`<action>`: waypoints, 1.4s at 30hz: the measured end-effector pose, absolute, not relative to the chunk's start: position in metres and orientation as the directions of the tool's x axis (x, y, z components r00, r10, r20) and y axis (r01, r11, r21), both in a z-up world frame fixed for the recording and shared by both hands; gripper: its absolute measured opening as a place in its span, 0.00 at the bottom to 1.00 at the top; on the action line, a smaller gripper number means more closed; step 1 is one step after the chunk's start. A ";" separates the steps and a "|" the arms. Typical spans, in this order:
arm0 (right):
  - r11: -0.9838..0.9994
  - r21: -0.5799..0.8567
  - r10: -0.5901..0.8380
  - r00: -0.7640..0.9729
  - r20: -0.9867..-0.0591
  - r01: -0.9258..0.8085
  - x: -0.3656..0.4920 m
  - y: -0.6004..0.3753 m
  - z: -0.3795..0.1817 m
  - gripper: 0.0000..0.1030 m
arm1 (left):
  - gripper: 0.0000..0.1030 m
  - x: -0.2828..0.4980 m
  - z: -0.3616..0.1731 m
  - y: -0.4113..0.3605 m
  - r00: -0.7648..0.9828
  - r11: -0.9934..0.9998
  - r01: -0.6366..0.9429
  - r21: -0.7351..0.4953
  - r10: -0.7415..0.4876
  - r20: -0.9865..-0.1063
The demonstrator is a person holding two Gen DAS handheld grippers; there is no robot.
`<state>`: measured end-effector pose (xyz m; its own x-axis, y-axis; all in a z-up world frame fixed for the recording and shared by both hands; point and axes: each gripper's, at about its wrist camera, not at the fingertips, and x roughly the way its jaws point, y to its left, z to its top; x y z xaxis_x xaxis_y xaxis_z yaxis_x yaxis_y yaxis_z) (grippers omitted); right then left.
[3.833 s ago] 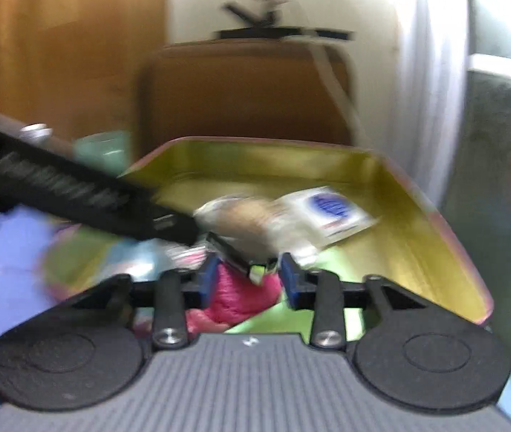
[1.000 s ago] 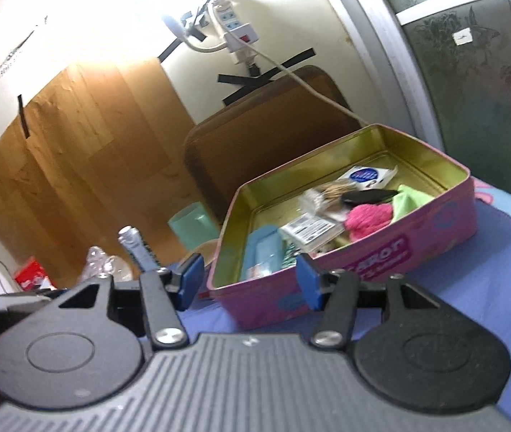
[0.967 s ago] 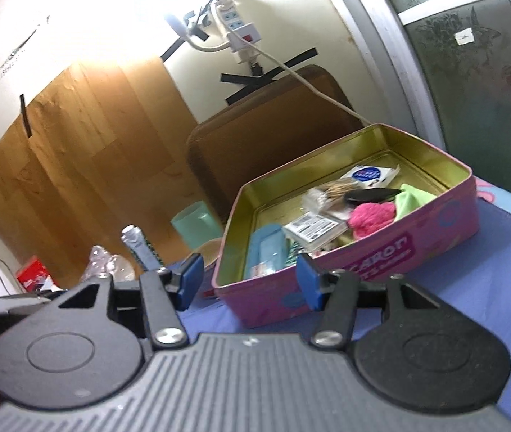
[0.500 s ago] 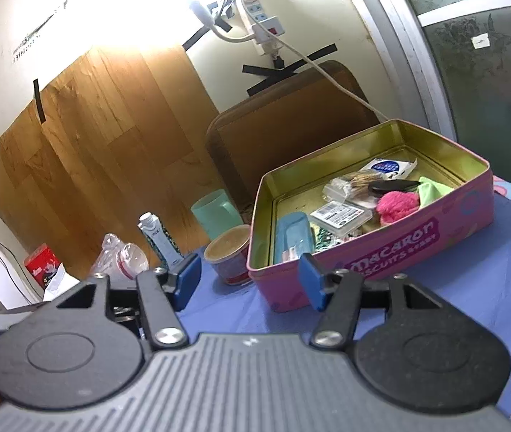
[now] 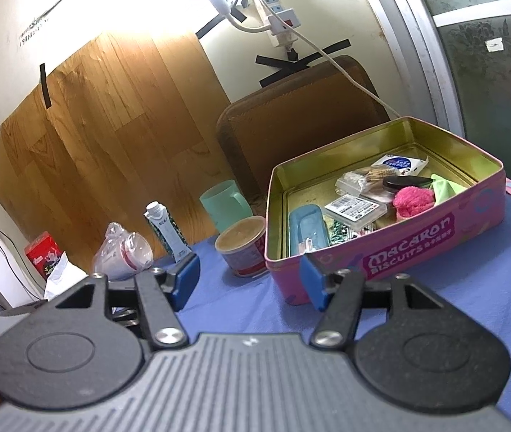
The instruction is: Organize soft objects
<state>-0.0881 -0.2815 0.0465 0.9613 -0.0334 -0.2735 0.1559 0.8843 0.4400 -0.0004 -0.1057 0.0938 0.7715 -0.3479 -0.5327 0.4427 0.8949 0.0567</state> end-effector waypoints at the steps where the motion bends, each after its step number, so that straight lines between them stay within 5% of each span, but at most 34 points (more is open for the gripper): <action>1: 0.885 0.439 -0.034 0.961 -0.274 0.157 -0.088 -0.281 0.046 0.62 | 1.00 0.000 0.094 -0.105 0.776 0.897 0.438 0.061 -0.343 -0.530; 42: 0.848 0.484 -0.078 0.954 -0.291 0.217 -0.091 -0.276 0.037 0.64 | 1.00 0.001 0.086 -0.102 0.816 0.910 0.385 0.158 -0.255 -0.519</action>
